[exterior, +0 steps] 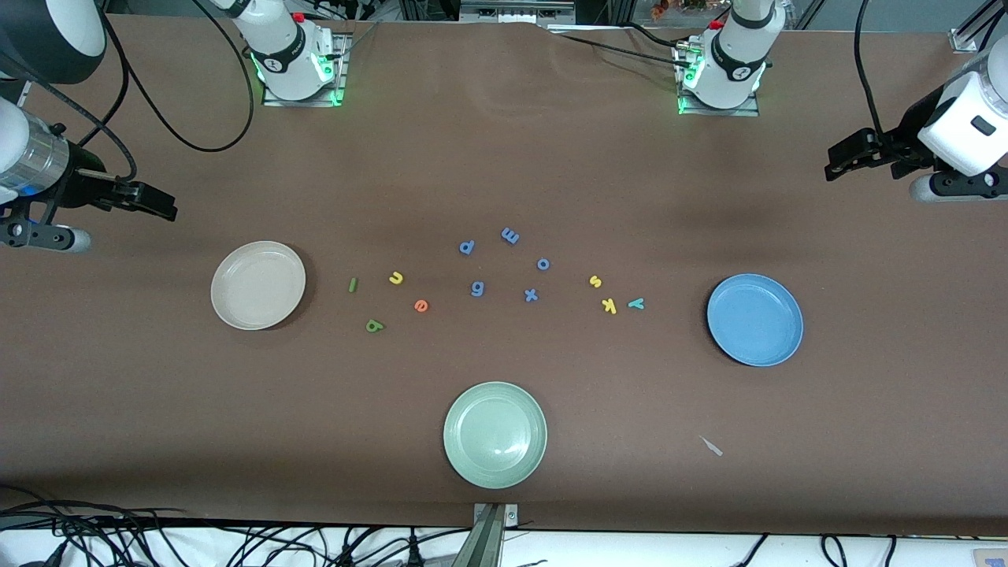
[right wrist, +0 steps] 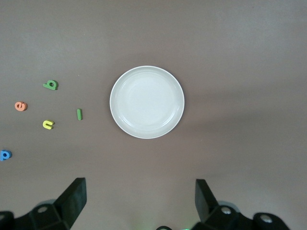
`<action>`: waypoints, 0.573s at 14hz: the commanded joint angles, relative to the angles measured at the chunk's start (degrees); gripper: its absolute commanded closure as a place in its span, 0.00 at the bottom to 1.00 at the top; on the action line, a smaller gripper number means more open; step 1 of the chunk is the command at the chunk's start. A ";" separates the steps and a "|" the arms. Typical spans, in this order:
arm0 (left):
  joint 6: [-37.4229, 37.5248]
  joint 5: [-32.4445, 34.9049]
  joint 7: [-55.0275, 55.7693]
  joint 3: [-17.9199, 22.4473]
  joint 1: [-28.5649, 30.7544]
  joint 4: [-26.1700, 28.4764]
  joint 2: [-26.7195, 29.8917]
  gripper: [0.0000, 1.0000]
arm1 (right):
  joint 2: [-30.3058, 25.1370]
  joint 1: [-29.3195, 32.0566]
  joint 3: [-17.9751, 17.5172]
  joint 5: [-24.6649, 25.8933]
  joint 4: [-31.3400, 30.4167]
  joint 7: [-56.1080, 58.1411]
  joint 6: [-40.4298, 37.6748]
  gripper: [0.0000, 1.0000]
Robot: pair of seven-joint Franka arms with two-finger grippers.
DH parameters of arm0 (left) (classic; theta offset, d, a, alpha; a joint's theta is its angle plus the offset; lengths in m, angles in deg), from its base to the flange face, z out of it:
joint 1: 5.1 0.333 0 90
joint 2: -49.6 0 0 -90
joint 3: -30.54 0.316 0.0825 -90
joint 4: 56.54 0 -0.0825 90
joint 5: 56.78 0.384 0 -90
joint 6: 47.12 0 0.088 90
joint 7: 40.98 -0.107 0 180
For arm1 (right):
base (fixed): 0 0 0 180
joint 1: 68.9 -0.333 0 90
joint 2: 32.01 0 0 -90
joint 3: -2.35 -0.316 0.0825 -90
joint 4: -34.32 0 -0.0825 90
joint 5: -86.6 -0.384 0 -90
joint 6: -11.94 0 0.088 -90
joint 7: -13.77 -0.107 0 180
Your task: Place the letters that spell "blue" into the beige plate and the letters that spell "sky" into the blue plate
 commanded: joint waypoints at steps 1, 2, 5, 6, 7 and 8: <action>1.33 -0.41 0.11 -0.22 0.16 -1.26 -0.14 0.00 | 0.01 0.04 0.24 -1.24 0.58 0.69 -0.53 0.00; 1.33 -0.41 0.11 -0.30 0.08 -1.34 -0.06 0.00 | 0.01 0.13 0.24 -1.24 0.58 0.69 -0.53 0.00; 1.51 -0.41 0.11 -0.39 -0.10 -1.43 -0.06 0.00 | 0.01 0.13 0.15 -1.24 0.58 0.69 -0.53 0.00; 1.51 -0.41 0.11 -0.39 -0.19 -1.43 -0.06 0.00 | 0.01 0.13 0.15 -1.24 0.58 0.69 -0.53 0.00; 1.59 -0.41 0.11 -0.39 -0.19 -1.43 -0.06 0.00 | 0.01 0.13 0.15 -1.24 0.58 0.69 -0.53 0.00; 1.59 -0.41 0.11 -0.31 -0.19 -1.43 -0.14 0.00 | 0.01 0.13 0.15 -1.24 0.58 0.69 -0.53 0.00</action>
